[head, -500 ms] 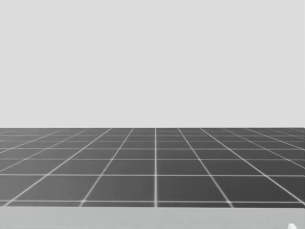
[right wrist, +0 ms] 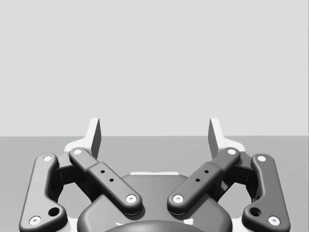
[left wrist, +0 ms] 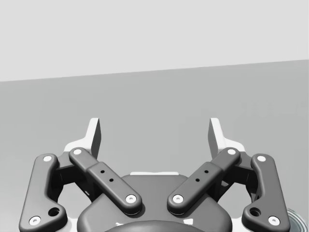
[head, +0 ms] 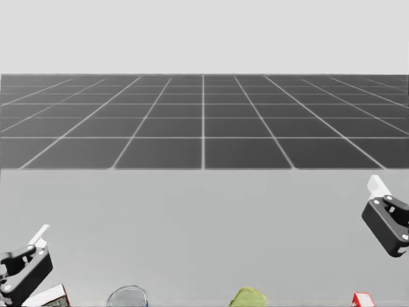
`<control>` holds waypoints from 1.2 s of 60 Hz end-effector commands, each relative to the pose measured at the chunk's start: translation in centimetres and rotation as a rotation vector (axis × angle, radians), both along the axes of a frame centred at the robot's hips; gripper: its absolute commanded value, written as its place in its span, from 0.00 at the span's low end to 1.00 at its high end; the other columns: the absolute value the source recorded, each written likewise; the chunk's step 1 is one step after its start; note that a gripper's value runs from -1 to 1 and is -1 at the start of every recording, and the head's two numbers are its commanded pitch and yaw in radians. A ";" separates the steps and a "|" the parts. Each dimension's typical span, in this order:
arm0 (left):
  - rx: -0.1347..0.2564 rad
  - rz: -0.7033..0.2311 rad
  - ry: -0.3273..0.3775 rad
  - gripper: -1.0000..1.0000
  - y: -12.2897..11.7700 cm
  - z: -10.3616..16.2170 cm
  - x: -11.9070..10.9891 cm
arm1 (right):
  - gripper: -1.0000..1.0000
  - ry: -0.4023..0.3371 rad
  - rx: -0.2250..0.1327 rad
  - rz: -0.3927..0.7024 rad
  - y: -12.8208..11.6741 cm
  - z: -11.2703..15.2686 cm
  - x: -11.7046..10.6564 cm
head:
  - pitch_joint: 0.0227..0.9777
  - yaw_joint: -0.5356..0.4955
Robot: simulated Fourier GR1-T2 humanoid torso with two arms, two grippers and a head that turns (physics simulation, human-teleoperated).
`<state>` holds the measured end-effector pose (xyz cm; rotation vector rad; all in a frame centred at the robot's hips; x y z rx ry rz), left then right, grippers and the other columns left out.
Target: Grasp the gelatin box and hold it up.
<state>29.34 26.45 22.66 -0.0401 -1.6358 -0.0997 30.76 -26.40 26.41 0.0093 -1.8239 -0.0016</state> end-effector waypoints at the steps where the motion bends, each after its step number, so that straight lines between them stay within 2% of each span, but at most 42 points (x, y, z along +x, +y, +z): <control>1: 0.003 -0.001 0.000 0.00 0.0 0.0 0.0 | 0.00 0.004 -0.001 -0.002 0.0 -0.1 0.2 | 0.50 0.50; 13: 0.003 -0.007 -0.001 0.00 0.0 -0.1 0.1 | 0.00 0.003 -0.004 -0.007 0.0 -0.1 0.2 | 0.64 0.43; 25: 0.001 -0.023 0.000 0.00 -0.2 -0.1 0.1 | 0.00 -0.002 -0.006 -0.005 0.2 -0.1 0.3 | 0.77 0.23; 33: -0.004 -0.030 0.001 0.00 -0.4 -0.1 0.1 | 0.00 -0.005 -0.001 -0.009 0.0 0.0 0.2 | 0.82 0.16; 45: -0.009 -0.037 0.002 0.00 -0.5 -0.2 0.2 | 0.00 -0.019 0.006 -0.011 0.0 0.6 -0.4 | 0.85 0.13; 48: -0.010 -0.038 0.003 0.00 -0.5 -0.2 0.2 | 0.00 -0.019 0.016 -0.009 0.2 0.9 -0.8 | 0.85 0.14; 49: -0.011 -0.038 0.003 0.00 -0.5 -0.2 0.2 | 0.00 -0.019 0.002 -0.029 0.2 1.1 -1.1 | 0.84 0.14; 53: -0.014 -0.039 0.004 0.00 -0.5 -0.2 0.1 | 0.00 -0.018 0.029 -0.027 0.1 1.6 -2.1 | 0.84 0.14; 59: -0.016 -0.040 0.004 0.00 -0.6 -0.1 0.1 | 0.00 -0.011 0.030 -0.032 0.3 2.1 -4.0 | 0.84 0.14; 63: -0.016 -0.043 0.006 0.00 -0.6 -0.2 0.1 | 0.00 -0.001 0.005 -0.040 0.6 2.2 -5.6 | 0.84 0.14; 72: -0.016 -0.045 0.007 0.00 -0.6 -0.1 0.0 | 0.00 0.033 -0.009 0.003 1.0 1.4 -8.5 | 0.85 0.14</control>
